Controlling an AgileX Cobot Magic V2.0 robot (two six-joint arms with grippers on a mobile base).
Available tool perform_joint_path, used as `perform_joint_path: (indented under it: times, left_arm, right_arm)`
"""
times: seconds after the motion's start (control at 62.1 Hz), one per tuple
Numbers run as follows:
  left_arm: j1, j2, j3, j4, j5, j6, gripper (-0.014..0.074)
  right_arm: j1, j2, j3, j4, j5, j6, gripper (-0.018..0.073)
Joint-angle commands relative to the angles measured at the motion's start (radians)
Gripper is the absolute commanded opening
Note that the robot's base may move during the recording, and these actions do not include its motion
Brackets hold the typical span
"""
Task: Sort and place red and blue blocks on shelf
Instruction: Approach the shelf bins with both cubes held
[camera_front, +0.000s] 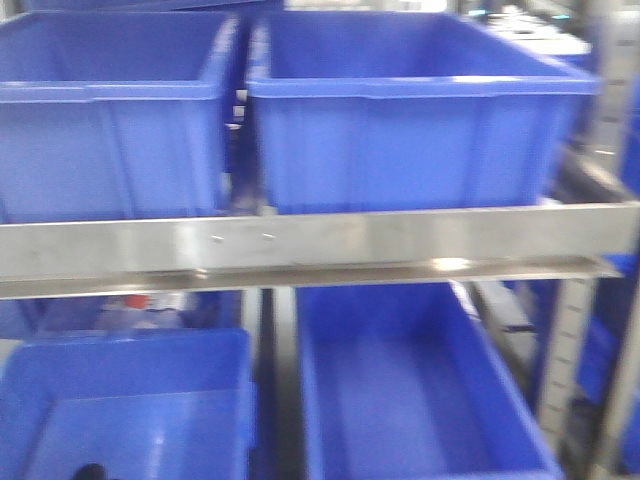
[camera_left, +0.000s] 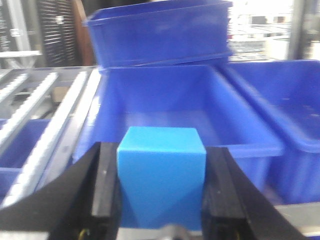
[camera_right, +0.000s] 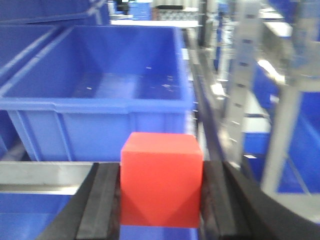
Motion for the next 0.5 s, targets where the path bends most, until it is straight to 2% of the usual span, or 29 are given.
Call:
perform_joint_path:
  times: [0.0,0.483]
  left_arm:
    - [-0.001,0.011,-0.037,-0.007,-0.089,-0.004,0.0125]
    - [-0.001,0.011,-0.037,-0.007,-0.089,-0.004,0.0125]
  right_arm:
    - [-0.004,0.004,-0.03,-0.001,-0.086,-0.004,0.0048]
    - [-0.004,0.004,-0.03,-0.001,-0.086,-0.004,0.0048]
